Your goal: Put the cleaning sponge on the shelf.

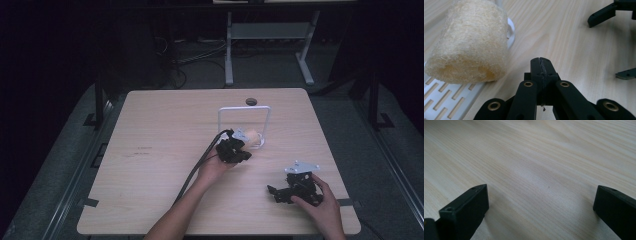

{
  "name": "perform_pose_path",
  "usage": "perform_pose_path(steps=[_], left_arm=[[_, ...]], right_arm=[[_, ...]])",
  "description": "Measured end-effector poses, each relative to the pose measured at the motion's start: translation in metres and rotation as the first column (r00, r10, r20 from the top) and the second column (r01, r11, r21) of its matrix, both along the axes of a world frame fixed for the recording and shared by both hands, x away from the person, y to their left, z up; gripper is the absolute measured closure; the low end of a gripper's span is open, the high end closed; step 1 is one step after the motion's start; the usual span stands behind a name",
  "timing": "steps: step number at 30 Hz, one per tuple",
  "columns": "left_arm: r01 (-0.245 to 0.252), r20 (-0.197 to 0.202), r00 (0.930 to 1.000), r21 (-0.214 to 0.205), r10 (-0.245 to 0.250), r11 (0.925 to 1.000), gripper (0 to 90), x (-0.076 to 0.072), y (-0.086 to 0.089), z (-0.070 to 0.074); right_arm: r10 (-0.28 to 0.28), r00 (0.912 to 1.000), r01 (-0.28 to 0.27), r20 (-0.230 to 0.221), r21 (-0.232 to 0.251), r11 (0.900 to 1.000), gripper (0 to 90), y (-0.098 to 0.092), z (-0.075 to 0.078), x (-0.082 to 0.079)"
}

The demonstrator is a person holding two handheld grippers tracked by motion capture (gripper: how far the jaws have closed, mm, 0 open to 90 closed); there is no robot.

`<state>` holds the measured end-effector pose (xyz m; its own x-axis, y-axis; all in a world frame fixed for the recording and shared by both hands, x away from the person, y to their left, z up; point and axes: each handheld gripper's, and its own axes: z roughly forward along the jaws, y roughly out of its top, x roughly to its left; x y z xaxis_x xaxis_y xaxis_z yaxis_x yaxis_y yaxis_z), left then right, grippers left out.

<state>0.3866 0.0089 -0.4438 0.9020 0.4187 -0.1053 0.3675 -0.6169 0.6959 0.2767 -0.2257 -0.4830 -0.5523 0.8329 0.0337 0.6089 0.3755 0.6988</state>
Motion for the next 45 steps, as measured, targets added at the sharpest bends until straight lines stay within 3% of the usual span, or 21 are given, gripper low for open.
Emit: perform_pose_path(steps=[5, 22, 45], left_arm=[[-0.023, -0.003, 0.9997, -0.011, 0.023, 0.9997, 89.9, 0.005, -0.001, -0.006], [-0.065, -0.022, 0.9976, 0.018, 0.065, 0.9977, 89.9, 0.020, 0.004, -0.017], [-0.116, -0.004, 0.9932, 0.051, 0.117, 0.9919, 89.9, 0.029, 0.026, -0.015]], right_arm=[[-0.001, 1.0000, 0.001, 0.000, -0.001, 1.0000, 0.0, 0.000, 0.000, 0.000], [-0.001, 1.0000, 0.001, 0.001, 0.000, 1.0000, 0.0, 0.000, 0.000, 0.000], [-0.001, 1.0000, 0.001, 0.002, -0.003, 1.0000, 0.0, 0.000, 0.000, 0.000]])
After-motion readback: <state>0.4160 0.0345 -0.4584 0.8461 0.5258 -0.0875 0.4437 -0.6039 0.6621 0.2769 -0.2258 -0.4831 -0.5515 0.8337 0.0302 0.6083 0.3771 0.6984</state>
